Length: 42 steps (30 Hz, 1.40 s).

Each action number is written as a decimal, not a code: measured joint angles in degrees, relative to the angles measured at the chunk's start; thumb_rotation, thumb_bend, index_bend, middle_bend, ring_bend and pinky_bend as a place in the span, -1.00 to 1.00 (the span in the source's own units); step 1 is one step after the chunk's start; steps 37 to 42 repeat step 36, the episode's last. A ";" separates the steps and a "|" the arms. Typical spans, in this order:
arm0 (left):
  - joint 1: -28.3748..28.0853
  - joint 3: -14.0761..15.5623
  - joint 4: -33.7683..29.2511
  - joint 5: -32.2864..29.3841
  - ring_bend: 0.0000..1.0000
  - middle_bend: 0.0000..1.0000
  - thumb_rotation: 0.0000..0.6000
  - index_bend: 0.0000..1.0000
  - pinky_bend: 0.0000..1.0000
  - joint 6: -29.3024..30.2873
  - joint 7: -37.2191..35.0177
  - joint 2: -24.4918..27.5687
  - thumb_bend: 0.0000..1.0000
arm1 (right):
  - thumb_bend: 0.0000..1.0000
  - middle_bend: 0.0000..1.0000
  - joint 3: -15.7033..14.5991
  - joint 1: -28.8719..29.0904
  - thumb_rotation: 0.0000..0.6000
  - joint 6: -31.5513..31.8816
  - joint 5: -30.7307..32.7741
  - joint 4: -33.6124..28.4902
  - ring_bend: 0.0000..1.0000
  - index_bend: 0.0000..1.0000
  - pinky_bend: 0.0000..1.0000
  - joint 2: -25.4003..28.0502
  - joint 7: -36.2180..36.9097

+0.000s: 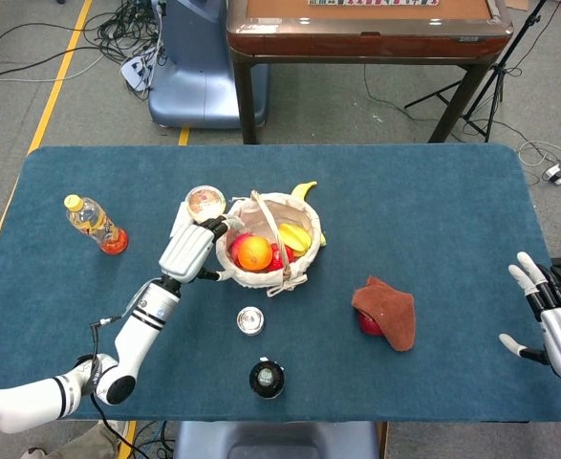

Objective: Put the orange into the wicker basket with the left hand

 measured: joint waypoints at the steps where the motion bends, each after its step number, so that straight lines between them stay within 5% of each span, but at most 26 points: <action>1: 0.02 0.02 -0.10 -0.14 -0.60 -0.84 1.00 -0.69 0.18 0.08 0.28 0.01 -0.81 | -0.99 -1.00 0.02 0.01 1.00 0.00 0.01 0.02 -1.00 -1.00 -0.94 0.04 0.04; 11: 3.85 1.06 -7.39 -1.61 -0.69 -0.92 1.00 -0.74 0.04 3.60 2.48 4.68 -0.81 | -0.99 -1.00 0.13 -0.13 1.00 0.20 0.27 0.01 -1.00 -1.00 -0.94 0.65 0.50; 21: 14.16 6.43 -17.42 -3.58 -0.69 -0.92 1.00 -0.74 -0.13 11.93 9.59 15.25 -0.81 | -0.99 -1.00 0.06 0.26 1.00 -0.62 0.35 0.61 -1.00 -1.00 -0.94 0.53 1.26; 36: 30.33 14.93 -19.19 0.68 -0.69 -0.92 1.00 -0.71 -0.24 26.78 8.80 21.99 -0.81 | -0.97 -0.93 -0.16 1.22 1.00 -1.25 -0.85 0.83 -1.00 -1.00 -0.87 0.23 1.05; 42: 30.33 14.93 -19.19 0.68 -0.69 -0.92 1.00 -0.71 -0.24 26.78 8.80 21.99 -0.81 | -0.97 -0.93 -0.16 1.22 1.00 -1.25 -0.85 0.83 -1.00 -1.00 -0.87 0.23 1.05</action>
